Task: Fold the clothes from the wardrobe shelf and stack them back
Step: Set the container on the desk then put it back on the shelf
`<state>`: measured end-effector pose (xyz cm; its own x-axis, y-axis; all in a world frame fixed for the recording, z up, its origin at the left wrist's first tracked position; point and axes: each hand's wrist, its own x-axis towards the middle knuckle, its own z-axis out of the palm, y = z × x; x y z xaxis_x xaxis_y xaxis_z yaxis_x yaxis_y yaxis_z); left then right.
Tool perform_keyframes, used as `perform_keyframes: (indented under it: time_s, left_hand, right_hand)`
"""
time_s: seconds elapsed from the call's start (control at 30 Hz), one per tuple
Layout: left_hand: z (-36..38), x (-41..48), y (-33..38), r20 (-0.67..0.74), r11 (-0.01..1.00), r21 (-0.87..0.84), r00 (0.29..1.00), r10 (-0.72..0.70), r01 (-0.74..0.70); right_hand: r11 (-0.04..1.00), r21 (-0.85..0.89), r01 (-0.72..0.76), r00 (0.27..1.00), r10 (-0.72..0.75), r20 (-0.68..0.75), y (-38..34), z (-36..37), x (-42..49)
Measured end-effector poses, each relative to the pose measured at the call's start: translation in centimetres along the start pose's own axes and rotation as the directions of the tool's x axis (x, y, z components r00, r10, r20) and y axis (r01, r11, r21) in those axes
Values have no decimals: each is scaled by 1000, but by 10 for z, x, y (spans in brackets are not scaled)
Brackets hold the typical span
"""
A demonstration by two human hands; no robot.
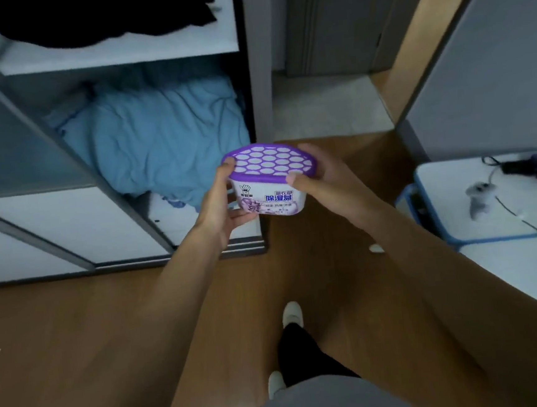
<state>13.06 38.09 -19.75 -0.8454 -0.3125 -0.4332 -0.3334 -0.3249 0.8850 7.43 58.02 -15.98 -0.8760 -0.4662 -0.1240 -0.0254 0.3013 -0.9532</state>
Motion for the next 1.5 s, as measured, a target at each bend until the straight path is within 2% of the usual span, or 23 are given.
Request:
perform_keyframes:
  time_s: [0.33, 0.53, 0.7, 0.87, 1.0, 1.1, 1.17, 1.23, 1.43, 1.5]
  left_hand:
    - [-71, 80, 126, -227, 988, 79, 963, 146, -131]
    - [-96, 115, 192, -300, 974, 82, 927, 225, -209]
    - [-120, 154, 246, -294, 961, 77, 914, 278, -267]
    - [-131, 212, 309, -153, 929, 176, 923, 353, -326]
    - [-130, 268, 363, 14, 913, 191, 931, 365, -361]
    - [-123, 311, 404, 134, 907, 155, 918, 374, -392]
    - [-115, 338, 432, 202, 917, 130, 915, 349, -378]
    - [-104, 364, 456, 264, 924, 136, 912, 313, -356]
    - [-62, 438, 507, 457, 920, 180, 858, 235, -348]
    - [-50, 464, 520, 515, 918, 191, 832, 207, -347]
  right_hand:
    - [950, -168, 263, 941, -214, 263, -91, 36, 175]
    - [817, -373, 440, 892, -348, 288, -161, 62, 247]
    - [686, -551, 475, 880, -369, 300, -213, 78, 300]
    - [592, -679, 434, 888, -407, 213, -253, 85, 351]
    - [579, -732, 358, 907, -403, 125, -282, 83, 399]
    - [611, -747, 262, 930, -367, 26, -306, 76, 435]
    - [635, -751, 182, 943, -328, -49, -319, 71, 459]
    - [610, -786, 103, 941, -316, -122, -330, 64, 479]
    - [562, -819, -113, 898, -296, -327, -352, 33, 540]
    - [576, -802, -161, 881, -283, -380, -354, 21, 559]
